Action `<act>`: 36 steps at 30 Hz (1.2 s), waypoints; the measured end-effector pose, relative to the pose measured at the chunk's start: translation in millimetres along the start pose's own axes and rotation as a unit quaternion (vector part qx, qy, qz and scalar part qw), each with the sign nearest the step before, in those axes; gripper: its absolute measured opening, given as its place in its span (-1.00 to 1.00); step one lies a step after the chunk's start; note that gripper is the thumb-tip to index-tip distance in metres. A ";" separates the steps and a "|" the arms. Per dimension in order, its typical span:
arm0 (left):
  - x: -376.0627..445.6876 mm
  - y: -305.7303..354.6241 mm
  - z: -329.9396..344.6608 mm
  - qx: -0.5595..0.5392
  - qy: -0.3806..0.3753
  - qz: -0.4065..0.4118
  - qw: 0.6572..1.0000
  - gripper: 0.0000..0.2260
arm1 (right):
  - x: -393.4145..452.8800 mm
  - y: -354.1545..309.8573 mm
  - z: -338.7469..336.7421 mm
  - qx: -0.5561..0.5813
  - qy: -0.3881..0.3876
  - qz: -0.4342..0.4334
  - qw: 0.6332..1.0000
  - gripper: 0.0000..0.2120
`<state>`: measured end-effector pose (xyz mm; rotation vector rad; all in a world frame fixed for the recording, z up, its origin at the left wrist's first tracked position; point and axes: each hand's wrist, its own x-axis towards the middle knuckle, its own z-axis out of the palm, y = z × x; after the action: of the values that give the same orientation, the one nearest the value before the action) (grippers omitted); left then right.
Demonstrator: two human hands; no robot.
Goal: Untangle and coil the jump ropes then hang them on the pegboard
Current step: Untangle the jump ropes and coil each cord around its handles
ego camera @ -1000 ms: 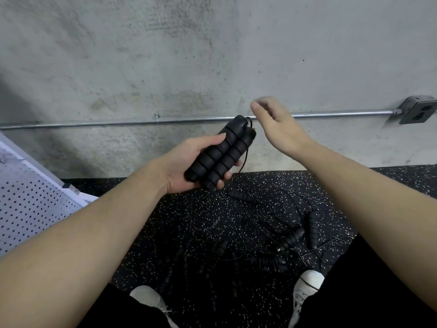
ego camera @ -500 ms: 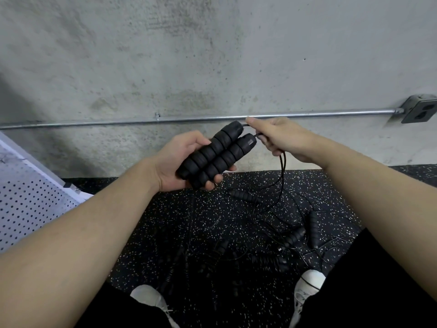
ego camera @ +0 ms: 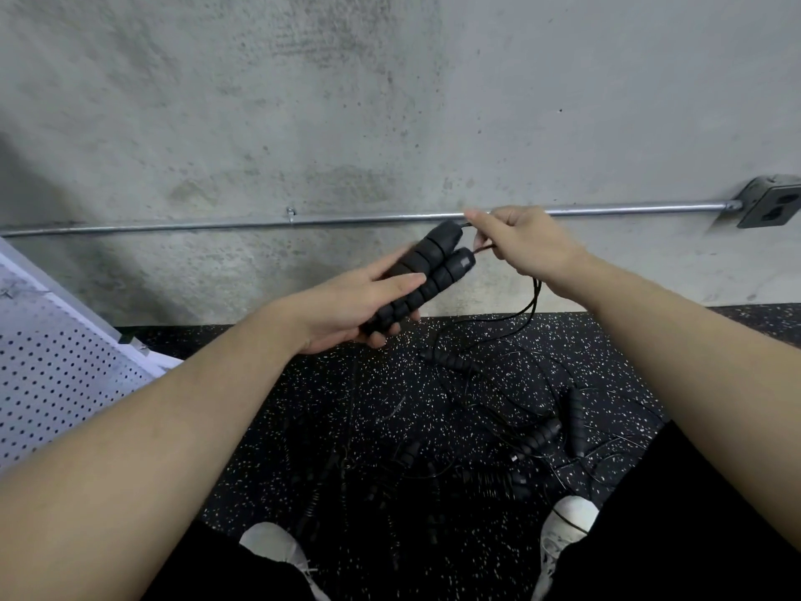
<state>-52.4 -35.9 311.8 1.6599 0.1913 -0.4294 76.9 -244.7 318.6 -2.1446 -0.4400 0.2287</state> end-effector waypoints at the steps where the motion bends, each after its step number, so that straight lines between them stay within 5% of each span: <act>1: 2.9 -1.8 0.8 0.011 0.034 0.027 0.999 -0.55 | 0.0 -0.9 1.3 0.001 0.011 -0.007 1.000 -0.58; 6: 16.9 -5.6 3.4 -0.099 0.200 0.116 0.968 -0.52 | 0.7 -4.9 6.1 0.079 0.005 0.006 0.997 -0.68; 12: 28.2 -1.3 -1.8 -0.333 0.291 0.041 0.896 -0.77 | -15.3 -16.0 22.1 -0.049 -0.113 -0.063 0.990 -0.67; 17: 33.1 -3.6 0.6 -0.393 0.251 0.023 0.884 -0.59 | -34.2 -32.6 43.4 -0.146 -0.198 -0.125 0.961 -0.71; 23: 37.6 -0.7 5.4 -0.315 0.226 0.053 0.920 -0.90 | -44.0 -46.6 47.1 -0.166 -0.227 -0.178 0.943 -0.81; 36: 26.0 7.7 12.8 -0.338 0.226 0.079 0.910 -0.91 | -41.9 -38.3 44.2 -0.169 -0.246 -0.199 0.933 -0.74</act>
<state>-27.9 -52.7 307.9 1.0482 0.4865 0.1556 15.4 -207.7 324.7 -2.2573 -1.2685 0.4900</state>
